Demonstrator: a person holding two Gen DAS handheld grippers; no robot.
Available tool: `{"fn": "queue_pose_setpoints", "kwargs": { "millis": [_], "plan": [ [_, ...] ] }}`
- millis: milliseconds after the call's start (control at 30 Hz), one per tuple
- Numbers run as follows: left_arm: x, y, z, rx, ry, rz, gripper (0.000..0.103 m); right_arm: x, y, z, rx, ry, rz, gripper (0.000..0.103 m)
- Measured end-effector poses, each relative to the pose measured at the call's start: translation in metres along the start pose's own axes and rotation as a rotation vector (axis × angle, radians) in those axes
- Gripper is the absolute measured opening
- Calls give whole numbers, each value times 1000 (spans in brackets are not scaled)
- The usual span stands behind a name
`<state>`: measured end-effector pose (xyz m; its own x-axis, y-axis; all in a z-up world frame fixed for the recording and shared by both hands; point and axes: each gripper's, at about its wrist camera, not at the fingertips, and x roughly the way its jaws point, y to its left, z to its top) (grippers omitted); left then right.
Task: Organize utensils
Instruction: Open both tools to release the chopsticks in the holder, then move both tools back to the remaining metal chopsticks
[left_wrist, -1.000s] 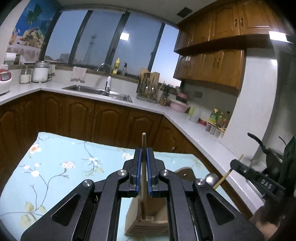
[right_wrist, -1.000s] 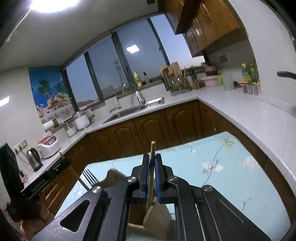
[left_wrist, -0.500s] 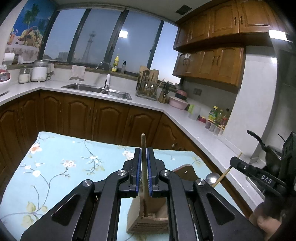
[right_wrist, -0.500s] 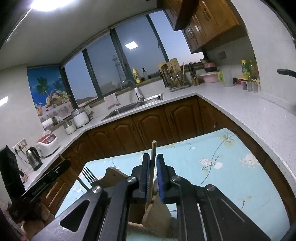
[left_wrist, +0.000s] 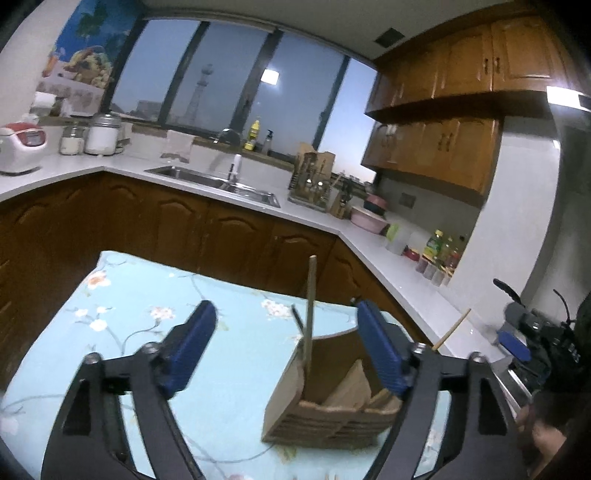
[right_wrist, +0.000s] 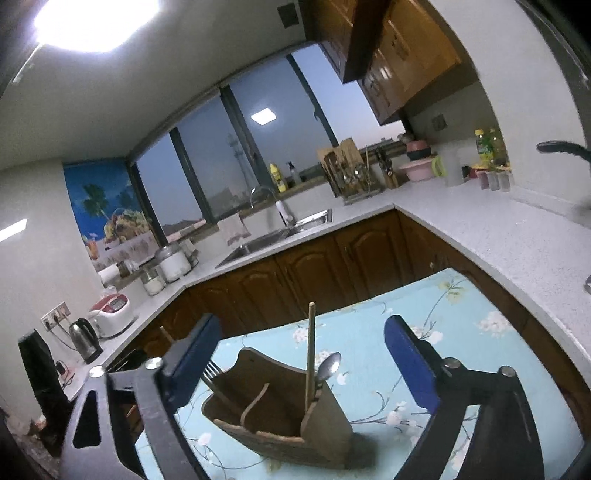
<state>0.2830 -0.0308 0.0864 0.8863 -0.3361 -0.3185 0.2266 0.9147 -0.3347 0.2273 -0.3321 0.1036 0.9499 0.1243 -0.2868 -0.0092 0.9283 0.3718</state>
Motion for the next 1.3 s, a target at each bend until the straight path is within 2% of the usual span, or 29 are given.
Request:
{"fn": "queue_pose_setpoints", "kwargs": {
  "millis": [67,167,500,733,867,1000,1300],
  "plan": [
    [-9,3,-5,8,2,7,92,-12,-1,-4,-3,-2,-1,100],
    [-26,8,-15,22,6,19,94,-25,-1,-12,-19,12,-14,100],
    [-84,25,-53,10,43,62,98,-74,-8,-50,-30,74,-53,100],
    [-113,40,-91,-13,94,90,98,-94,-17,-87,-17,162,-50,100],
    [-114,41,-107,-18,140,95,98,-112,-25,-106,-6,151,-80,100],
    [-112,39,-122,-14,181,93,98,-119,-35,-118,19,175,-105,100],
    [-96,34,-144,-1,301,82,98,-115,-44,-136,-4,234,-143,100]
  ]
}}
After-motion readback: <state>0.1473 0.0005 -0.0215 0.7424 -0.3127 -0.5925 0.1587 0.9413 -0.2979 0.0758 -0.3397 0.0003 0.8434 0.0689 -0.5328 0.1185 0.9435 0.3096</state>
